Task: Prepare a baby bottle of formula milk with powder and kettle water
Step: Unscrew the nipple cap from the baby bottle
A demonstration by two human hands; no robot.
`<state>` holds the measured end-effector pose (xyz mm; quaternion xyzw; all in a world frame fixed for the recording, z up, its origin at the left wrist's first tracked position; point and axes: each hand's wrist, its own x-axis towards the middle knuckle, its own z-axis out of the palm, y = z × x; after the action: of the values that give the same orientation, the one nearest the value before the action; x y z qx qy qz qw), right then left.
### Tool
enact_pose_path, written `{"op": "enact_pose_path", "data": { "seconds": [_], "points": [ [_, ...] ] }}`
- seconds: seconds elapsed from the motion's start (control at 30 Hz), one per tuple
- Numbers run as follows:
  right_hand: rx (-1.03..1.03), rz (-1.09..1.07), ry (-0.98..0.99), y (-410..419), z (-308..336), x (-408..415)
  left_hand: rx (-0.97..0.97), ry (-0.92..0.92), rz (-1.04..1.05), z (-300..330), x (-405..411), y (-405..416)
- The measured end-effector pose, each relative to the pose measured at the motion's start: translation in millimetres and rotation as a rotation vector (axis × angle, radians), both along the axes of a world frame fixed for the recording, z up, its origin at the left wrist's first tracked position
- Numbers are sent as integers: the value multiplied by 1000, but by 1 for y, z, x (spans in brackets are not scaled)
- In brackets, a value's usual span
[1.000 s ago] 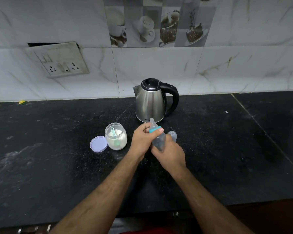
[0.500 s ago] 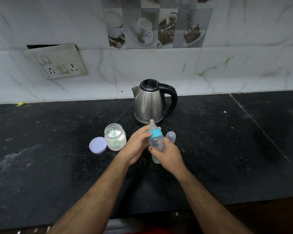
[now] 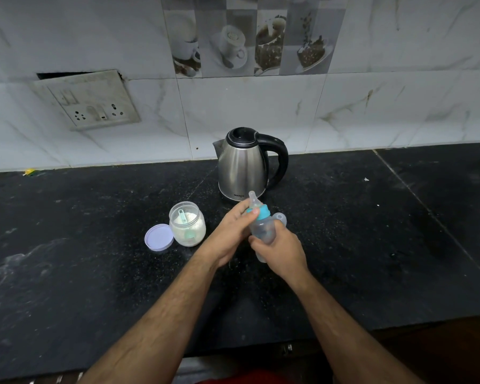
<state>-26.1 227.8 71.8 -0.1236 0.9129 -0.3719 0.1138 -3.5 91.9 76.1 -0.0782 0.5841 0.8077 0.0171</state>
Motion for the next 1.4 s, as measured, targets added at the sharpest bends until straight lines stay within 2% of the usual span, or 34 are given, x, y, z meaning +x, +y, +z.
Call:
{"op": "enact_pose_path", "data": {
  "seconds": [0.17,0.4,0.73,0.9,1.13,1.4],
  "points": [
    [-4,18,-2,2,-4,-2,-34,-13,96,-9,2,-6],
    [-30,59,-7,-2,-17,3,-215,-49,167,-13,1,-10],
    [-10,-29,40,3,-29,-3,-239,-140,252,-17,-10,-7],
    [28,-116,72,14,-36,-14,-317,-200,288,-29,-26,-17],
    [-84,-163,43,29,-36,-28,-693,-312,273,-58,-52,-21],
    [-131,-158,15,32,-36,-39,-958,-393,147,-80,-75,-19]
  ]
}}
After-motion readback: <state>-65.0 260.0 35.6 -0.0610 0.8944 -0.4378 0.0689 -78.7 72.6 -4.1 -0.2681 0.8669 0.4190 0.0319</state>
